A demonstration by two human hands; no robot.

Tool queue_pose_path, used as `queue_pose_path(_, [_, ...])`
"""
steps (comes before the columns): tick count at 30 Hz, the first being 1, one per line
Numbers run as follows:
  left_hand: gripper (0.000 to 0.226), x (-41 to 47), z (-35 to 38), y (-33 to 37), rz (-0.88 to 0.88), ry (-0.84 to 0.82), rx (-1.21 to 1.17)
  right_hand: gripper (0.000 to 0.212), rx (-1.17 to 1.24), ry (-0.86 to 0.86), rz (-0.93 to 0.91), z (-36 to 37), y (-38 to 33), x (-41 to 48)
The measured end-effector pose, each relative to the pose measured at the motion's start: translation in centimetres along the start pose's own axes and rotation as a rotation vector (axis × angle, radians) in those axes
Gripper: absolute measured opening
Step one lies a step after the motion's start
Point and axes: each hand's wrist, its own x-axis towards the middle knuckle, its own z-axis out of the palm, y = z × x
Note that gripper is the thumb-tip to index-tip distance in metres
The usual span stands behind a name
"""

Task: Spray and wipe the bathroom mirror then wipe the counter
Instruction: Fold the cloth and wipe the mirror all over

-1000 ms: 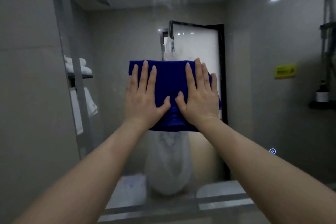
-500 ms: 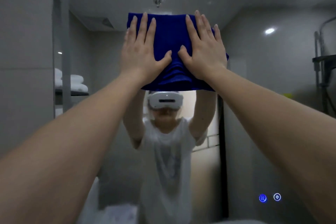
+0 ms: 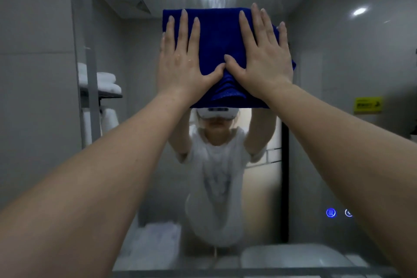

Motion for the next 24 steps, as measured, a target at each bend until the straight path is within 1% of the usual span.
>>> queue_pose_path(6, [0.096,-7.2,1.6,0.5,0.018,-0.038,-0.045,0.082,0.033,-0.071,0.028,1.3,-1.7,-7.1])
queue_pose_path(11, [0.095,-12.3,2.8,0.9,0.049,-0.033,-0.058,0.081,0.059,-0.024,0.062,3.5,-2.9,-13.0])
queue_pose_path(15, [0.093,-14.2,3.2,1.3,0.021,-0.018,-0.076,0.079,0.073,0.012,0.065,4.1,-3.1,-14.4])
queue_pose_path(20, [0.092,-14.3,3.1,1.5,0.021,-0.012,-0.087,0.077,0.082,0.023,0.076,4.0,-3.3,-14.5])
queue_pose_path(24, [0.093,-17.0,3.7,1.8,0.032,-0.031,-0.089,0.074,0.094,0.044,0.081,4.8,-3.9,-17.6])
